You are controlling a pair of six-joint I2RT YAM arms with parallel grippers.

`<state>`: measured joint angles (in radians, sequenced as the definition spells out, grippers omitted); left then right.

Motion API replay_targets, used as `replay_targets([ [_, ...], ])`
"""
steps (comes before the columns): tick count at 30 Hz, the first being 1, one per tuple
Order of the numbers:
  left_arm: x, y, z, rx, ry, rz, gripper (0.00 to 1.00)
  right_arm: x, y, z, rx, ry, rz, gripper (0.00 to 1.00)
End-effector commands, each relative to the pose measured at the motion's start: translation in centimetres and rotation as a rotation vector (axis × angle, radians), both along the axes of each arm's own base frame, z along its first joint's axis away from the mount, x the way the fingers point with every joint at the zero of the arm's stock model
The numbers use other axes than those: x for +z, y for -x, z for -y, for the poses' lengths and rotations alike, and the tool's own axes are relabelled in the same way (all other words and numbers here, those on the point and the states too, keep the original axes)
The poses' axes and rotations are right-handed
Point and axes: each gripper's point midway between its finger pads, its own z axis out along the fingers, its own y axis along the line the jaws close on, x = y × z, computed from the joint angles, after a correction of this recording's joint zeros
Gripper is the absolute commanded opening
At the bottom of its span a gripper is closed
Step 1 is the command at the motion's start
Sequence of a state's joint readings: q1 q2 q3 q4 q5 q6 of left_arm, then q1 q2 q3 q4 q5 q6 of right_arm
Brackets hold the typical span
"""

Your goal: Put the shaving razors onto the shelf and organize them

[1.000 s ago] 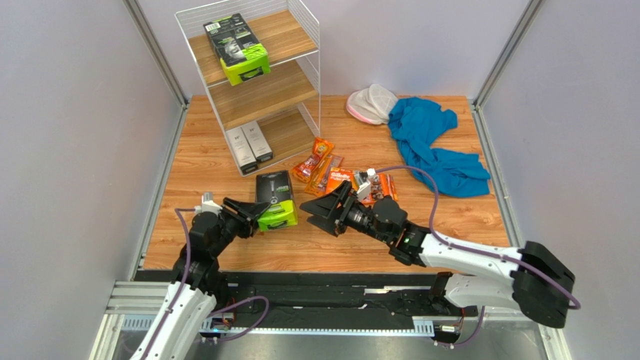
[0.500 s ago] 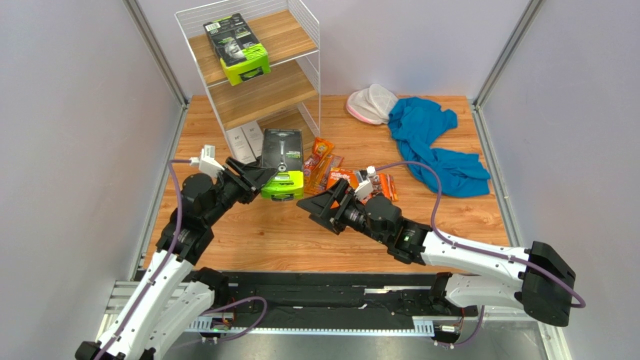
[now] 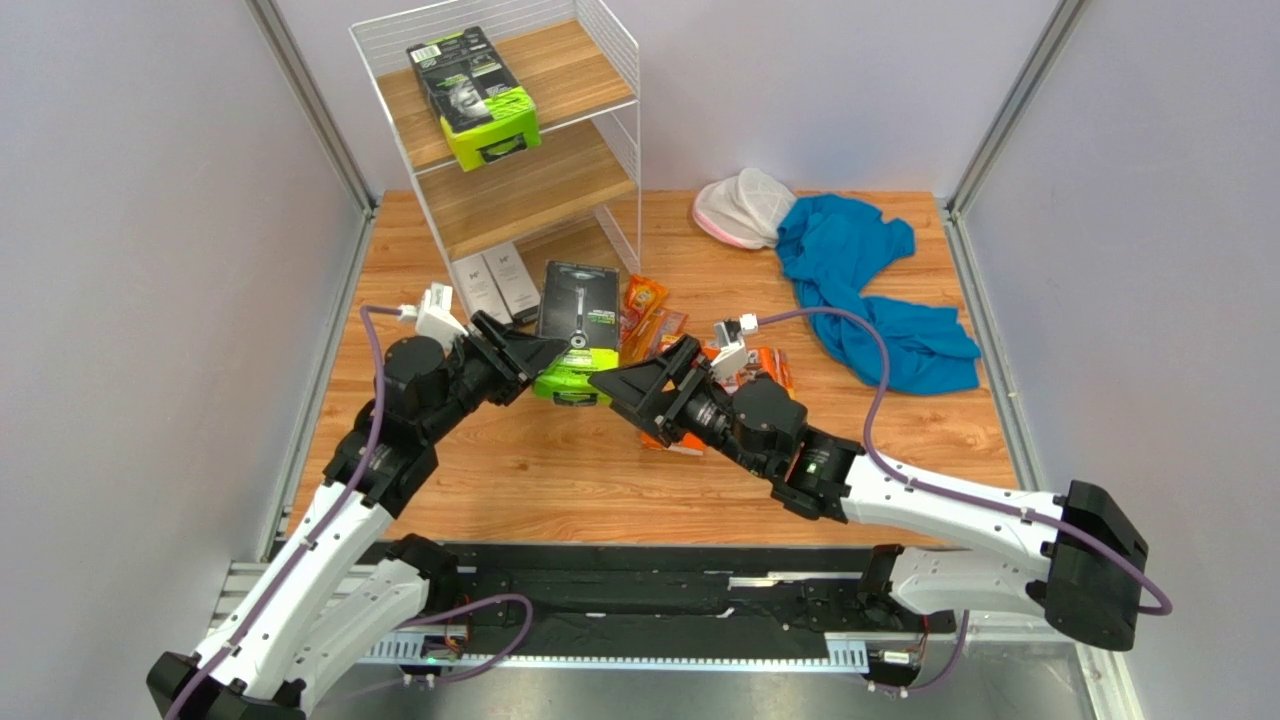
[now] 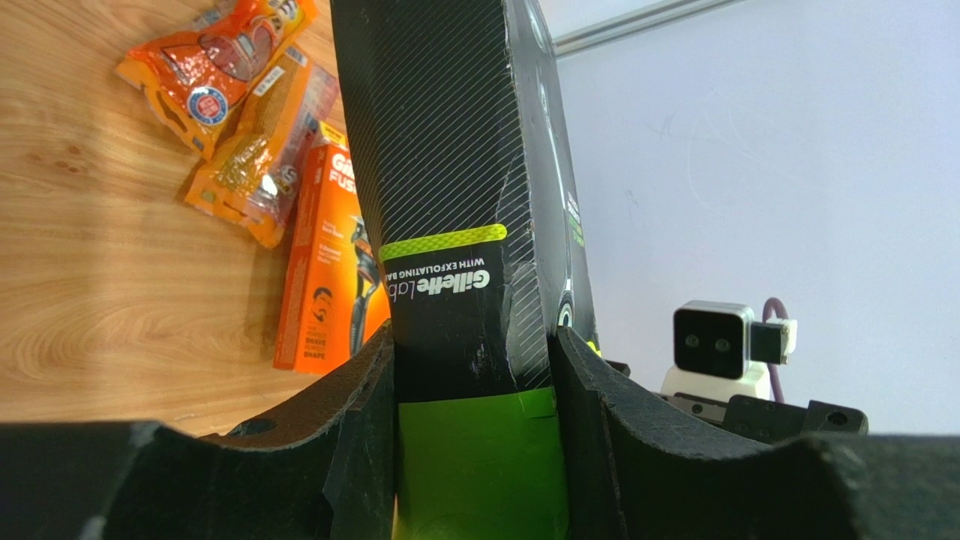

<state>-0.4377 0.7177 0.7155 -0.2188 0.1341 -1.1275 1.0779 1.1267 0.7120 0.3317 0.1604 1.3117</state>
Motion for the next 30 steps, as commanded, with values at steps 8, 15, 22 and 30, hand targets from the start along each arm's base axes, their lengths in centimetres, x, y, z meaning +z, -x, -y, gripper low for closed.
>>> replay_targets([
  [8,8.5,1.2,0.5,-0.042,0.108,0.234,0.00,1.5,-1.3,-0.2,-0.045,-0.026,-0.039,0.98],
  [15,9.5,1.7,0.6,-0.062,0.127,0.254,0.00,0.7,-1.9,-0.5,-0.047,-0.001,-0.071,0.97],
  [22,9.5,2.3,0.9,-0.099,0.105,0.257,0.00,0.7,-2.6,0.2,-0.062,-0.008,-0.051,0.93],
  [30,7.8,2.6,1.8,-0.149,0.119,0.222,0.00,2.9,-2.7,0.9,-0.043,-0.047,0.051,0.71],
])
